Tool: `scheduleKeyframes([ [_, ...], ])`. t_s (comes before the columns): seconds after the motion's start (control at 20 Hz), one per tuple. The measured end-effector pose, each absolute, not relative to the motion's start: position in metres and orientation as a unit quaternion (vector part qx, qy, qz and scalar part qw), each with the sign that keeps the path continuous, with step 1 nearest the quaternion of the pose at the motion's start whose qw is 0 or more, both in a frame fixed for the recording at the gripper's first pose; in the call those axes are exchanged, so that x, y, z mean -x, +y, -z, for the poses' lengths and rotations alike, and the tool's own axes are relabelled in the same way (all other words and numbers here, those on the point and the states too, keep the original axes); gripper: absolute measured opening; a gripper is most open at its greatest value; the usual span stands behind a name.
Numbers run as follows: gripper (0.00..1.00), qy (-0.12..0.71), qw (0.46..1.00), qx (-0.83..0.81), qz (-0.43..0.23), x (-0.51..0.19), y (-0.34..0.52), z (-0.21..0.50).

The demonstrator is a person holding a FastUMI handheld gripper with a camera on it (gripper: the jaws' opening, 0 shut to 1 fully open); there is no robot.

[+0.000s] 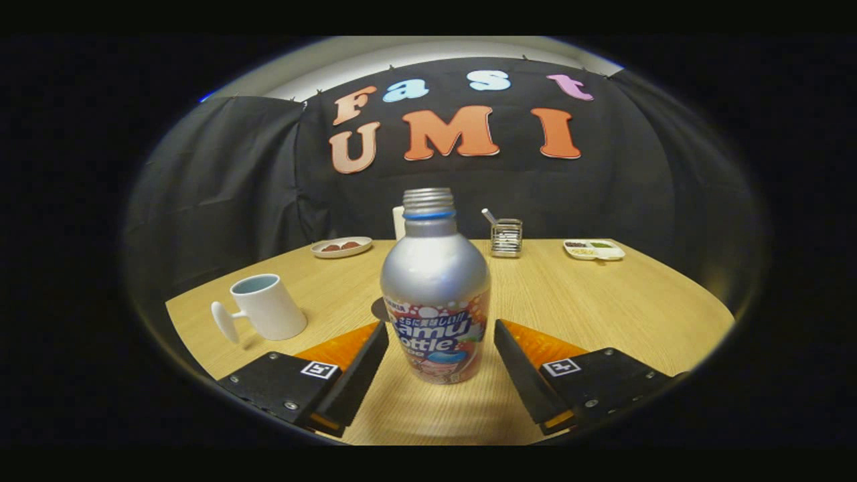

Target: Take the bottle from table, then pour the juice into the cup, finally place the bottle on the coaster

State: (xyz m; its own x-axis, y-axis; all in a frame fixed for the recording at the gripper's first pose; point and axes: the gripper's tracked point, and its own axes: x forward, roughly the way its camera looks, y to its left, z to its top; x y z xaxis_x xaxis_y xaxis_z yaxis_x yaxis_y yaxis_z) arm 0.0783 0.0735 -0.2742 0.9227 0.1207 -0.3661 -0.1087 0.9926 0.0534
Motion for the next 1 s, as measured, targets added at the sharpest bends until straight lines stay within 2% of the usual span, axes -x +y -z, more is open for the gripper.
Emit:
scheduleKeyframes([
  [0.2, 0.8, 0.188, 0.981, -0.011, -0.045, -0.081, 0.074, 0.276],
  [0.6, 0.78, 0.201, 0.978, 0.029, -0.046, -0.082, 0.083, 0.265],
  [1.0, 0.78, 0.185, 0.97, 0.156, -0.034, -0.088, 0.093, 0.231],
])
